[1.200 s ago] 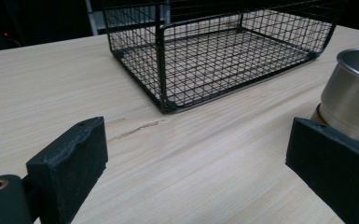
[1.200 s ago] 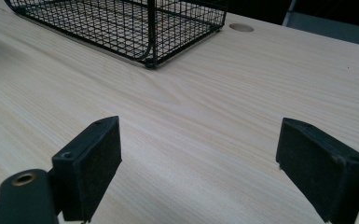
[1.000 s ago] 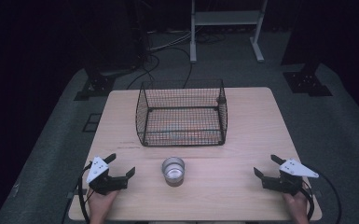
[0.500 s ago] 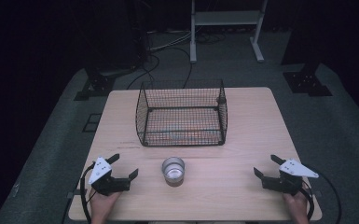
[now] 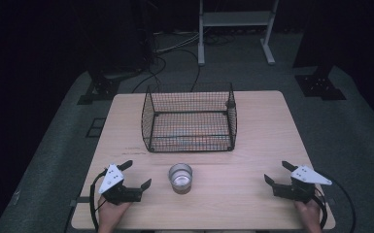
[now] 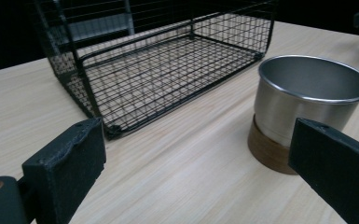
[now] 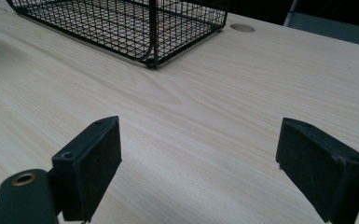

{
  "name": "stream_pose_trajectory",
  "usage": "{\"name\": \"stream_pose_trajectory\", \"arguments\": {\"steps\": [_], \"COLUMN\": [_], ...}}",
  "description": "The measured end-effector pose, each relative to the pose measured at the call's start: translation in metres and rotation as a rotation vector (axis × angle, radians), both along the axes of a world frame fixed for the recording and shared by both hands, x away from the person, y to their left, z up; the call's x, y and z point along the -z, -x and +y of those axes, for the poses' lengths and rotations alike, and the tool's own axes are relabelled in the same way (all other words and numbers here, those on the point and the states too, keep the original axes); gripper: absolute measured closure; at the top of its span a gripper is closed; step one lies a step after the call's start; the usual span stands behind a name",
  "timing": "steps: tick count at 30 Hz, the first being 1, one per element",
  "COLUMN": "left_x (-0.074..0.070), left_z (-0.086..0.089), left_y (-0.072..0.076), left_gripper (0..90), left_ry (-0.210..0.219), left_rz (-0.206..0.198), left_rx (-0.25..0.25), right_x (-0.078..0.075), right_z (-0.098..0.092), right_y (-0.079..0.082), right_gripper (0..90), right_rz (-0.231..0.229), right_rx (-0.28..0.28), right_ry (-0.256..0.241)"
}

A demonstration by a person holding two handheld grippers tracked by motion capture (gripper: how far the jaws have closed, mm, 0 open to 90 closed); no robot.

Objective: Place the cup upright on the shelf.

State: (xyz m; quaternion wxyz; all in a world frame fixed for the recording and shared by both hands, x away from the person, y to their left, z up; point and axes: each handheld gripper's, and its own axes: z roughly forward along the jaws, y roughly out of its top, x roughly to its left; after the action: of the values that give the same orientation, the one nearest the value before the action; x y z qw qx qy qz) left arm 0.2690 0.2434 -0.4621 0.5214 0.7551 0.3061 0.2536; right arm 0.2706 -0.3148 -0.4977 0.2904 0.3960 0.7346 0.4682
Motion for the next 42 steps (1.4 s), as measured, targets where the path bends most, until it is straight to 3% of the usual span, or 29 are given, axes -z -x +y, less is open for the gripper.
{"name": "stream_pose_trajectory", "arguments": {"steps": [7, 20, 42], "left_x": [-0.001, -0.005, -0.011], "left_z": [-0.011, -0.026, -0.062], "left_y": [-0.001, 0.0, -0.009], "left_gripper": [3.0, 2.7, 2.3], "left_ry": [-0.023, -0.023, -0.118], "left_rz": [0.015, 0.016, 0.066], "left_rx": [0.057, 0.129, 0.292], "right_x": [0.0, 0.0, 0.0], "right_z": [0.0, 0.0, 0.0], "right_y": [0.0, 0.0, -0.001], "right_gripper": [13.3, 13.3, 13.3], "right_rz": [0.0, 0.0, 0.003], "right_rx": [0.0, -0.005, -0.002], "right_ry": [0.001, 0.005, 0.004]}}
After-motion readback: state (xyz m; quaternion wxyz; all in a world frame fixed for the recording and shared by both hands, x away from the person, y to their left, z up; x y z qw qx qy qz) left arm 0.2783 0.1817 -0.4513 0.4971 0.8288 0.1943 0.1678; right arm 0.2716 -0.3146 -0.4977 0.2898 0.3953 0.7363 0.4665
